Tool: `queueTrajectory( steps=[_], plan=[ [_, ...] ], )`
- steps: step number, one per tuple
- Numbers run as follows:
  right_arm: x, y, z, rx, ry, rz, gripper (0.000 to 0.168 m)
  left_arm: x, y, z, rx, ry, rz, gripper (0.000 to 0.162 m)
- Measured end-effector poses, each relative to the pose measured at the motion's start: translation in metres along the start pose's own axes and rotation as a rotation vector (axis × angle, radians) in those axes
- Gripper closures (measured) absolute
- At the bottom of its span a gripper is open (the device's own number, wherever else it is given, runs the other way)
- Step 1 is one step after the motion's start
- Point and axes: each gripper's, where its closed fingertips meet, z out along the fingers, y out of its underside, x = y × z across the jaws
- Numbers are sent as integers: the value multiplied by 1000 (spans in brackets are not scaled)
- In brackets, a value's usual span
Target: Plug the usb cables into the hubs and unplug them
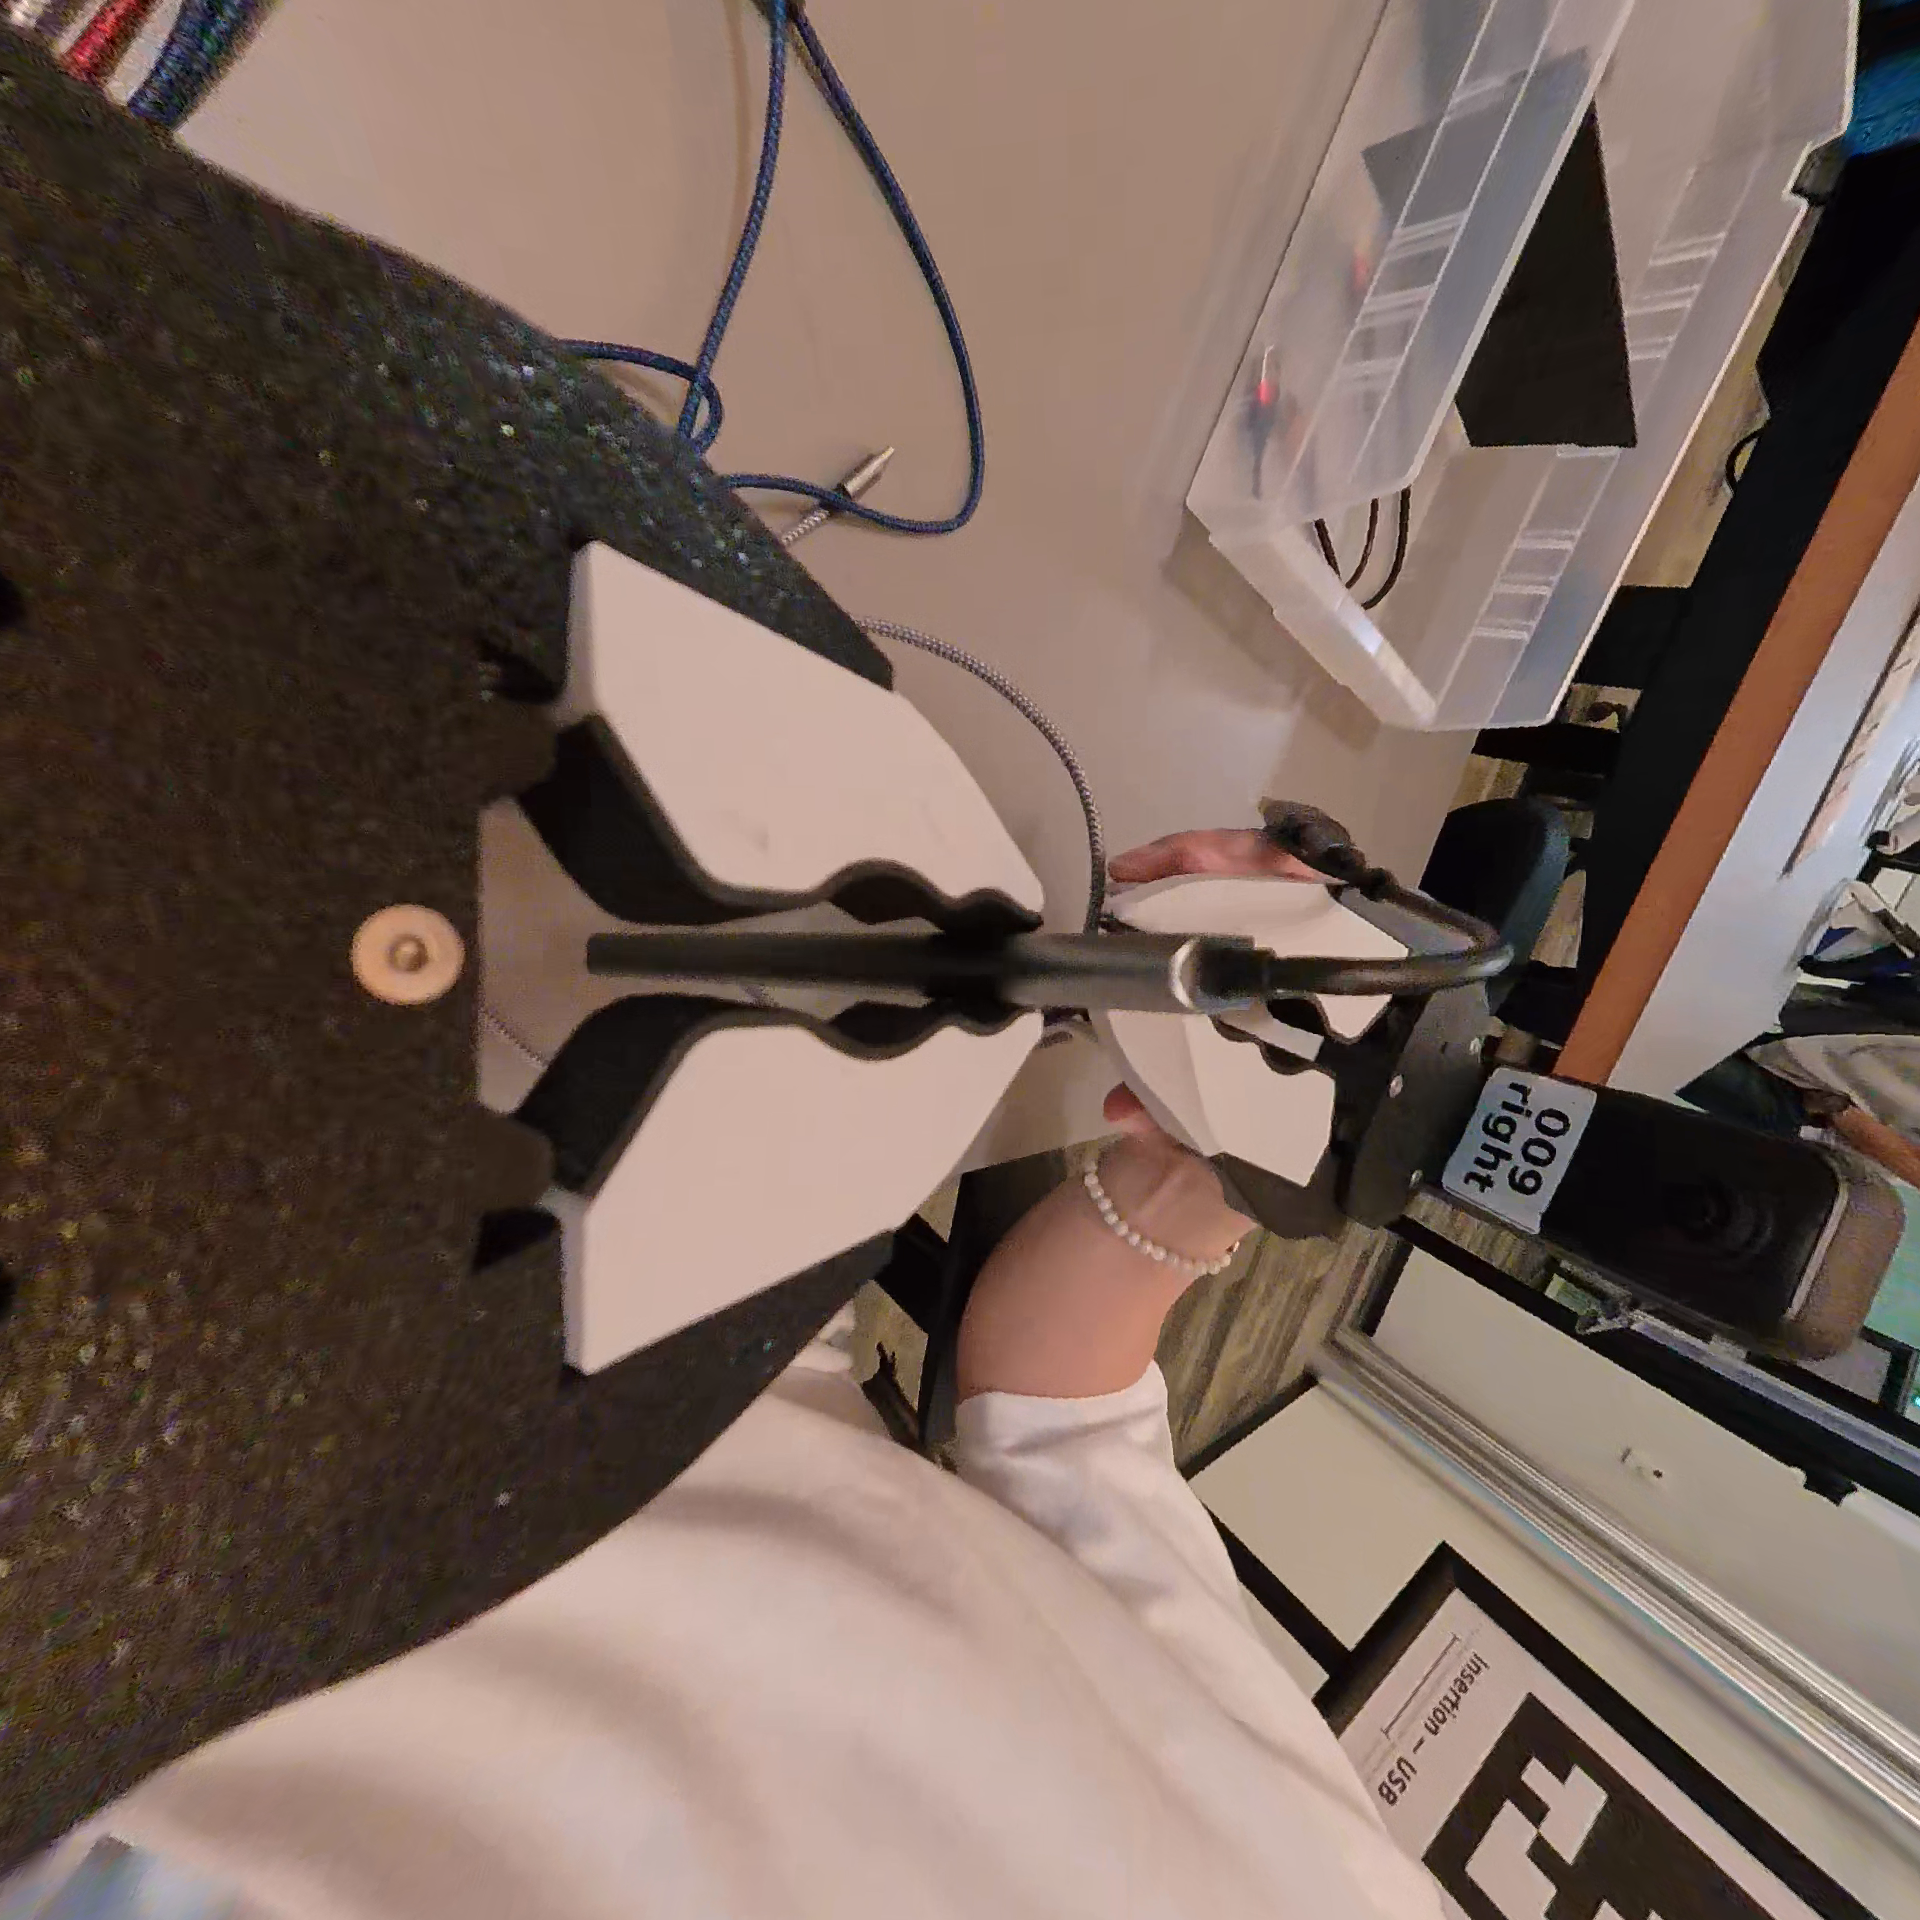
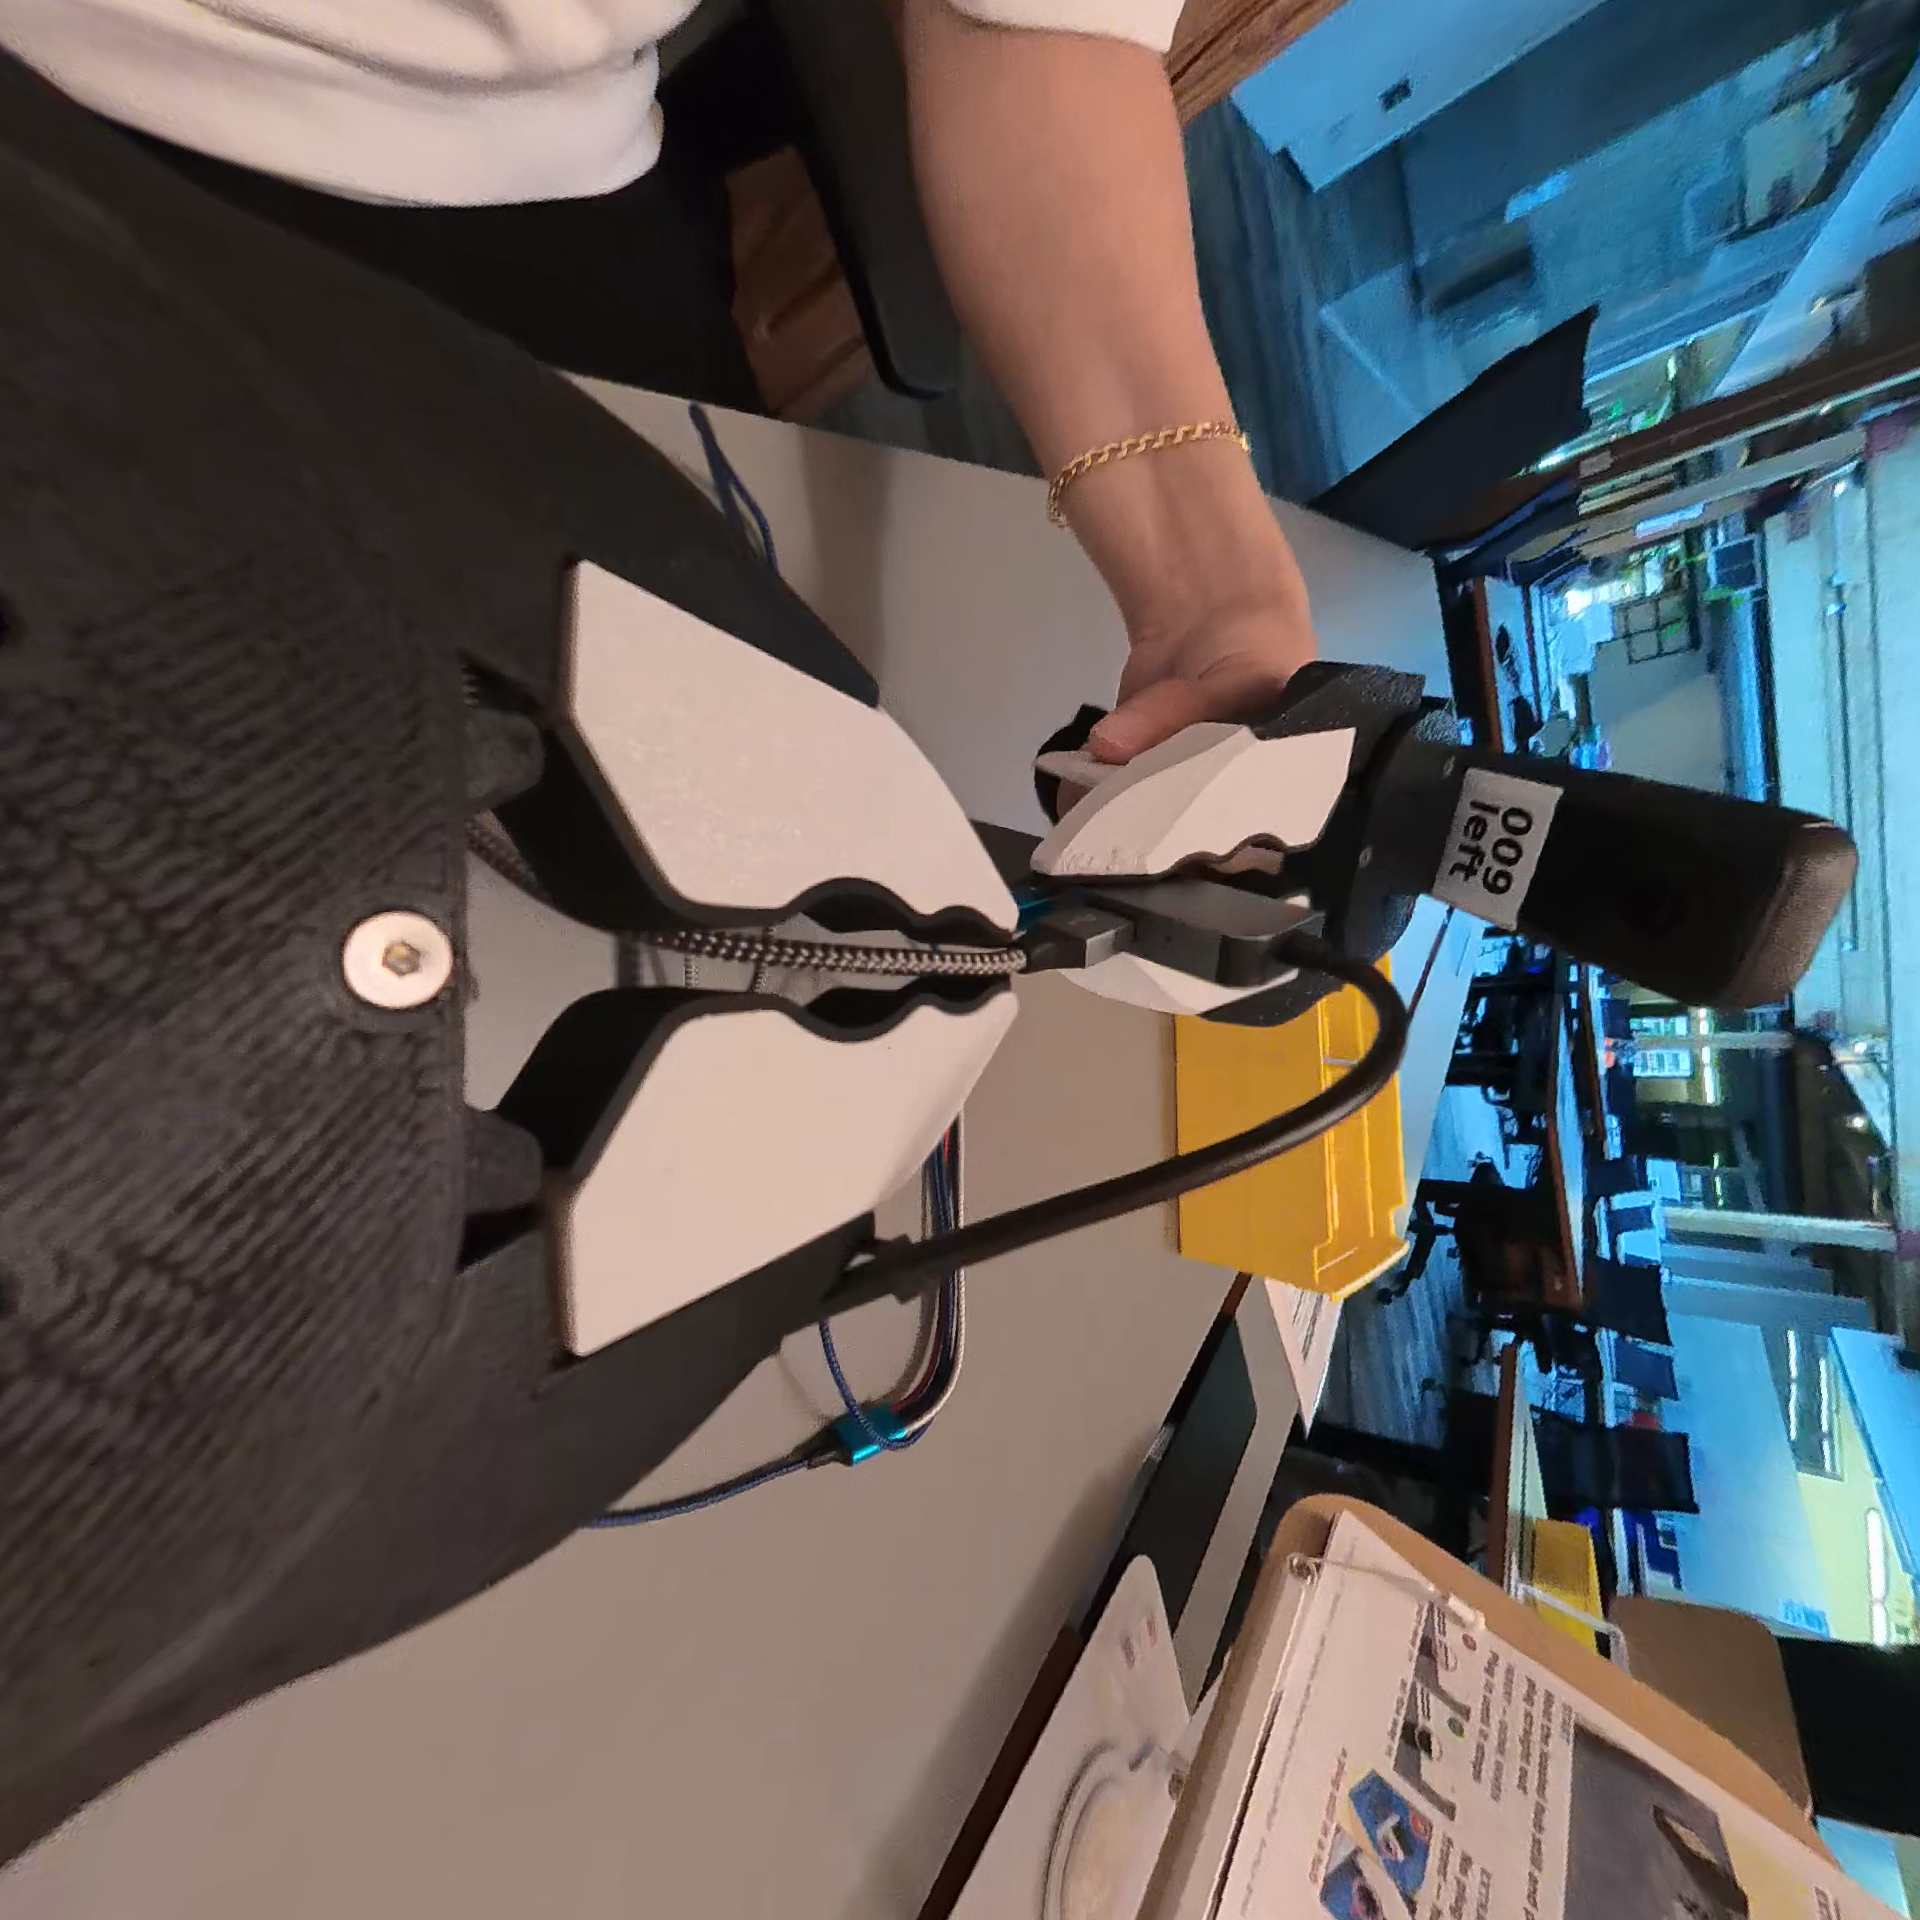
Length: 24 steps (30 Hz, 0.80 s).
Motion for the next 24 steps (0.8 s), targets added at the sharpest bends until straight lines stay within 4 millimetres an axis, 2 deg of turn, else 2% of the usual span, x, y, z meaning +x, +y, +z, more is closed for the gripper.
queueTrajectory(
  steps=[7,11,16,19,24],
  plan=[
    [-7,-9,1,72,-63,44,157,1,3,-1,20,35,-1,152],
    [-7,-4,1,52,-63,39,161,2,5,1,14,30,15,152],
    [-10,-10,2,53,-78,65,162,5,0,-2,39,24,66,152],
    [-12,-16,2,91,-98,86,162,10,-12,-5,116,34,72,152],
    [-13,-4,2,-52,-85,48,161,3,0,-2,25,-48,141,151]
  ],
)
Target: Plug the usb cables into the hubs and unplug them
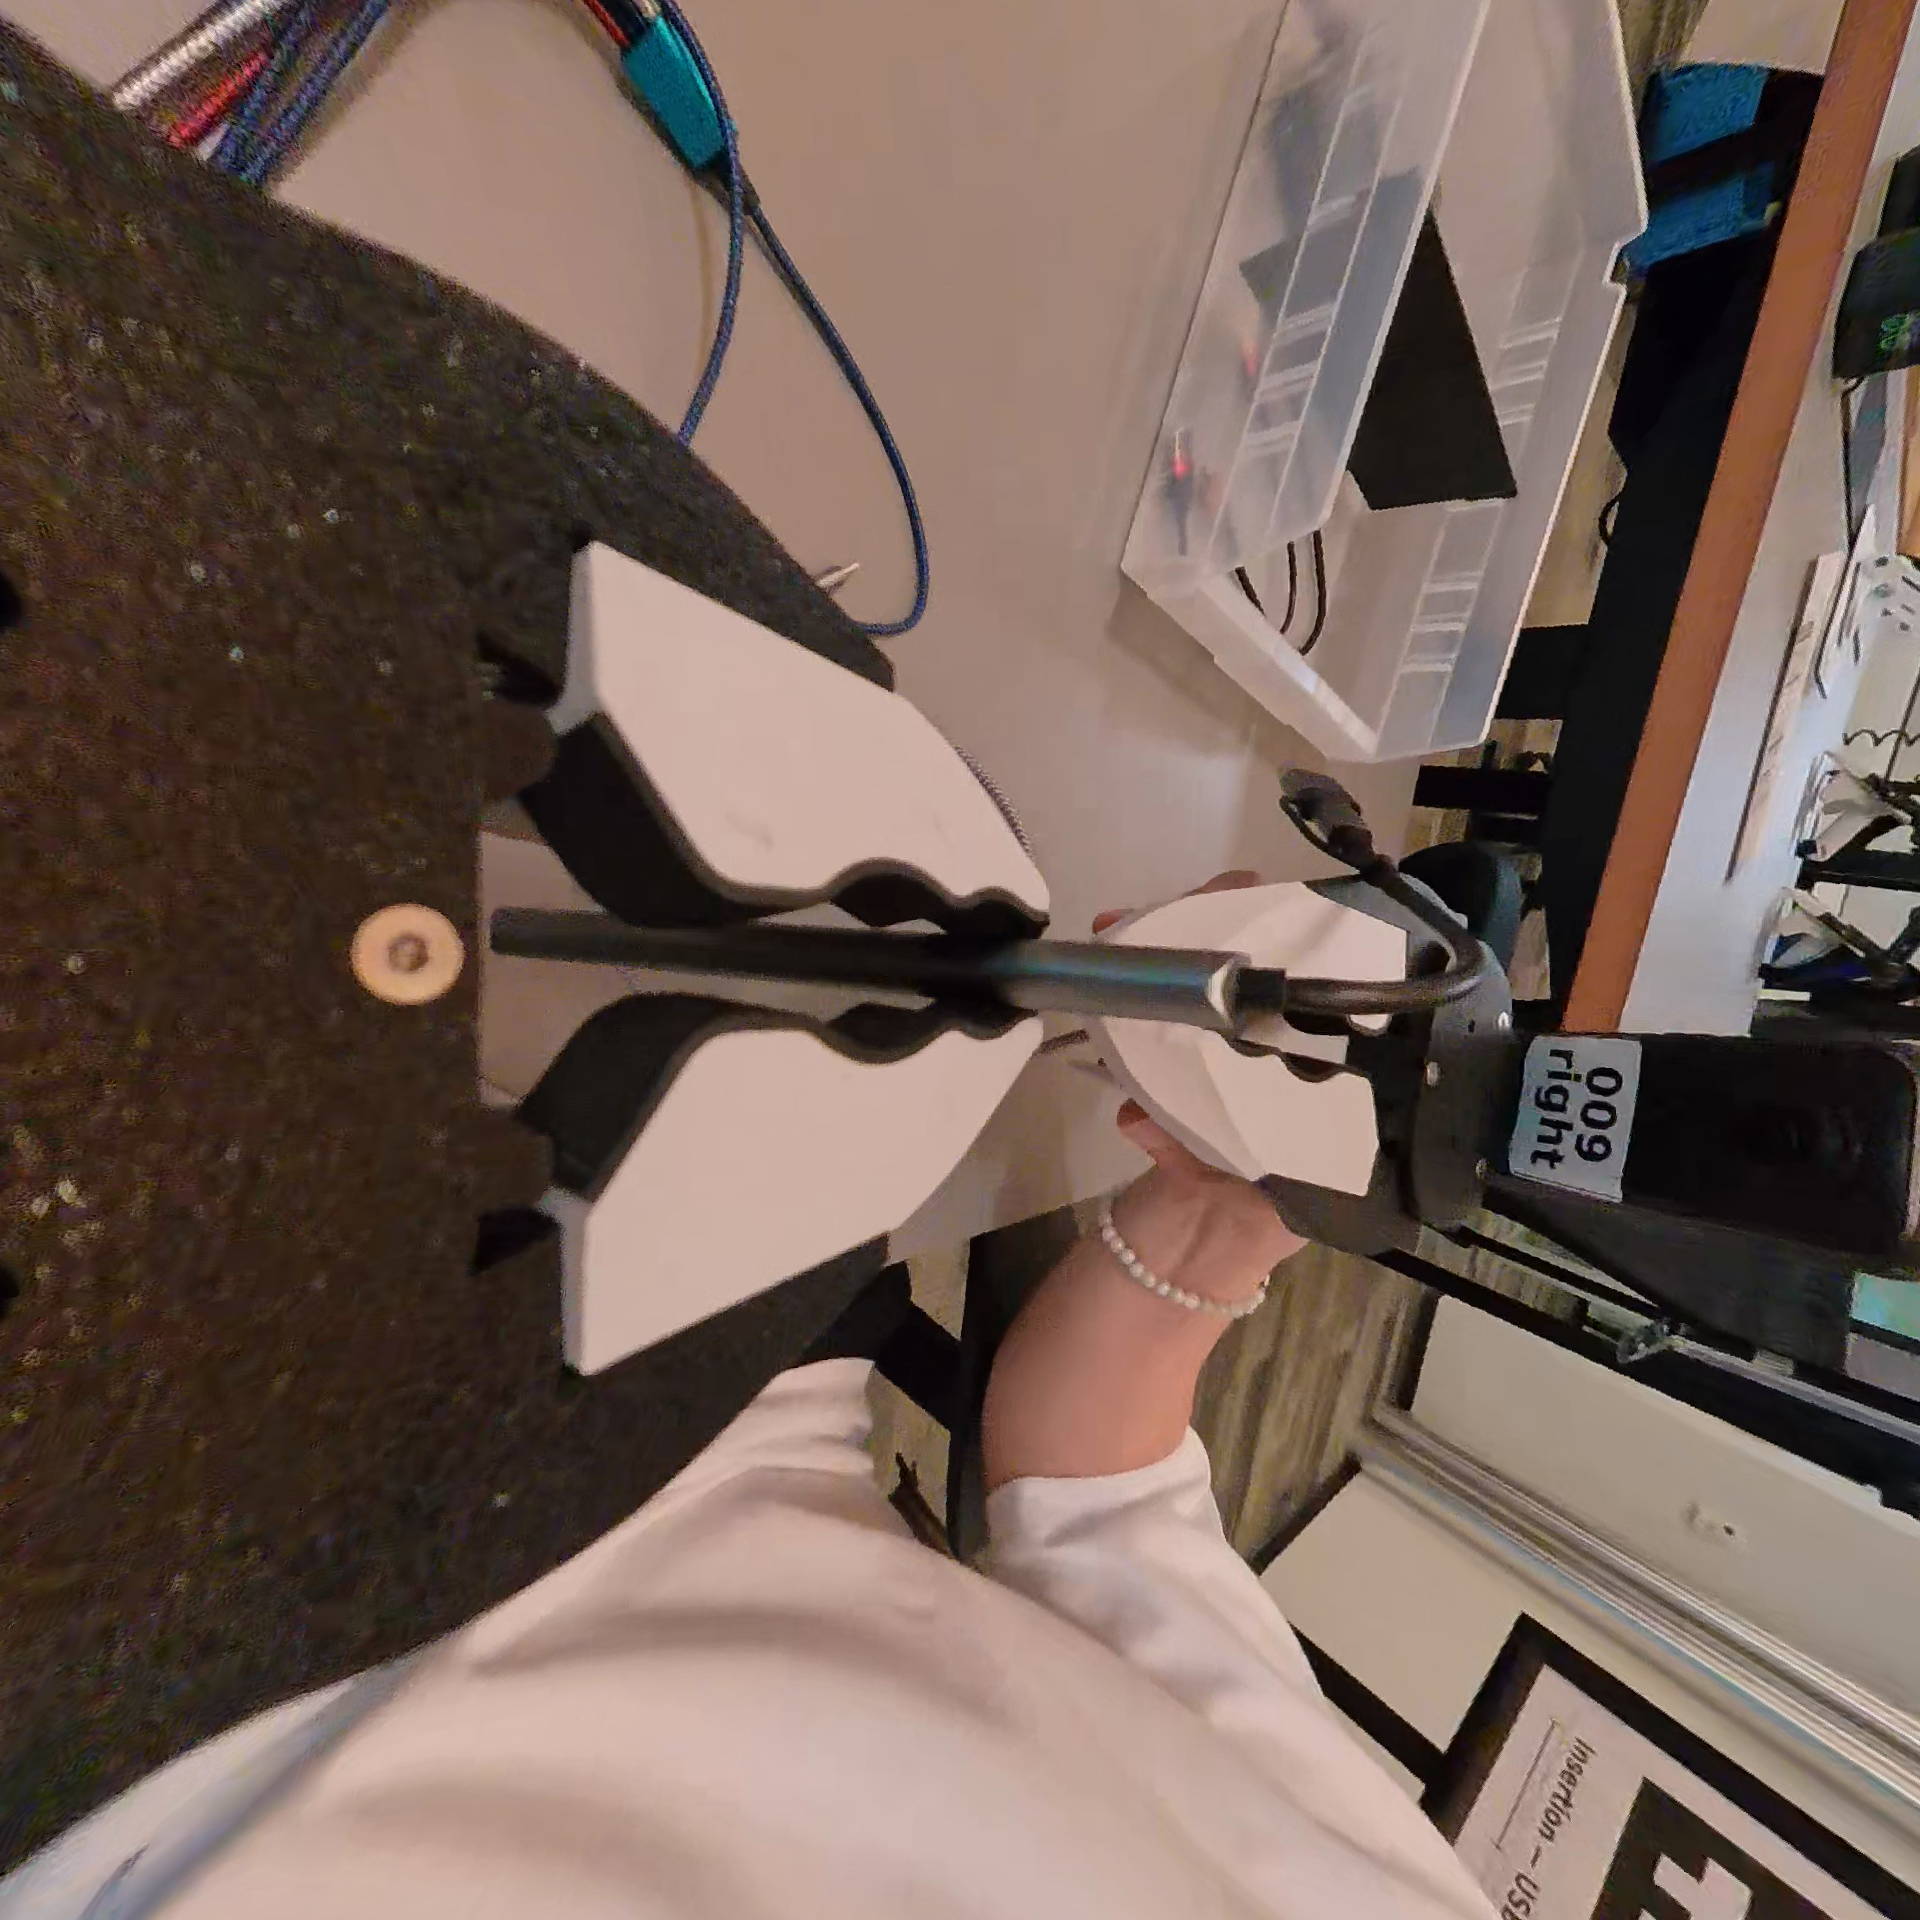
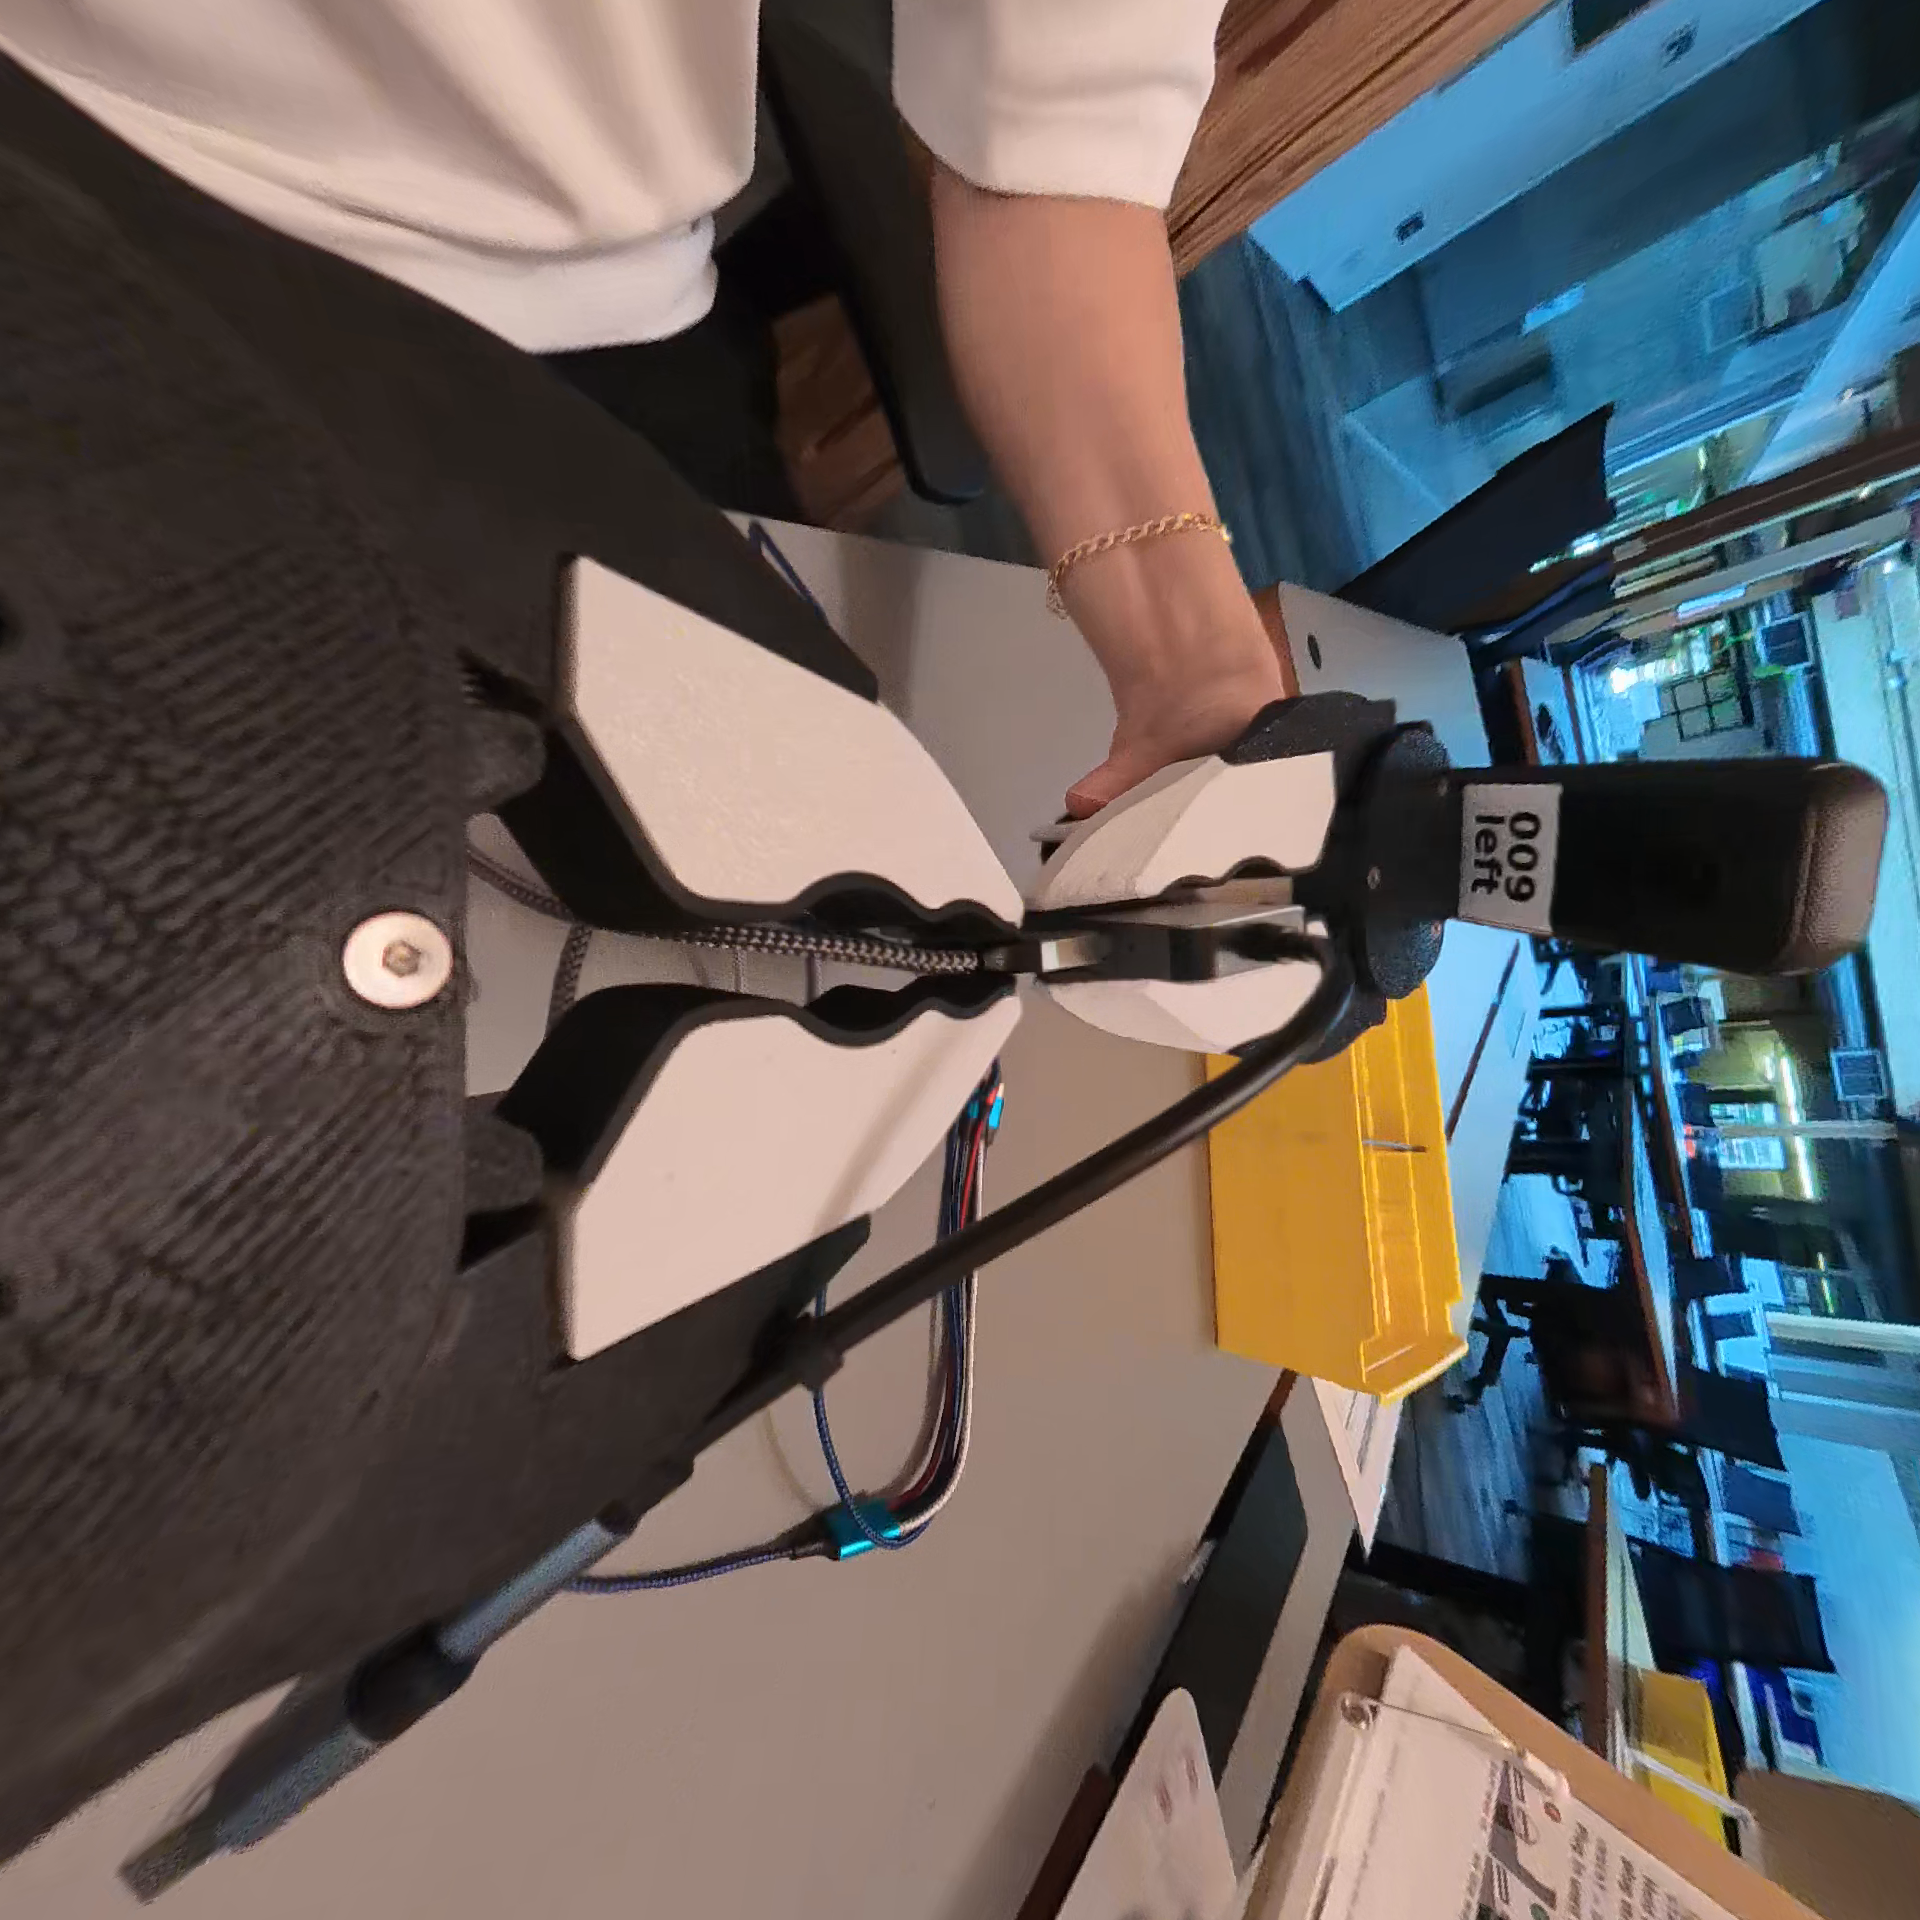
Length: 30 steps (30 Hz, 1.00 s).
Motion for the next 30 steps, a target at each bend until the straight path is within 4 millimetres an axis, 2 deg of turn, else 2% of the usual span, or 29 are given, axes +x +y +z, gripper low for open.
queueTrajectory(
  steps=[6,7,8,9,10,11,13,16,19,24,27,30],
  plan=[
    [1,8,-3,-87,32,-60,162,-3,3,-5,-2,-57,8,151],
    [18,20,-15,-175,139,-101,162,-11,-4,-22,63,-99,-17,151],
    [36,27,-34,-224,232,-130,162,-18,-16,-51,173,-136,-52,151],
    [40,21,-51,-153,211,-68,162,-25,-23,-80,246,-190,-69,151],
    [35,11,-65,-56,122,26,162,-30,-26,-103,271,-250,-66,151],
    [43,2,-79,16,153,42,162,-28,-30,-119,287,-278,-52,152],
    [62,4,-95,-14,287,-5,162,-18,-44,-135,328,-299,-18,152],
    [73,1,-98,-21,385,-44,162,-6,-61,-147,339,-336,49,152],
    [72,5,-88,-66,411,-98,162,8,-85,-163,381,-404,142,152],
    [66,33,-67,-338,437,-290,162,39,-136,-208,575,-508,248,152],
    [68,23,-68,-304,478,-304,162,56,-150,-227,598,-552,298,152],
    [62,-8,-76,-165,486,-332,162,61,-146,-238,557,-617,325,152]
  ],
)
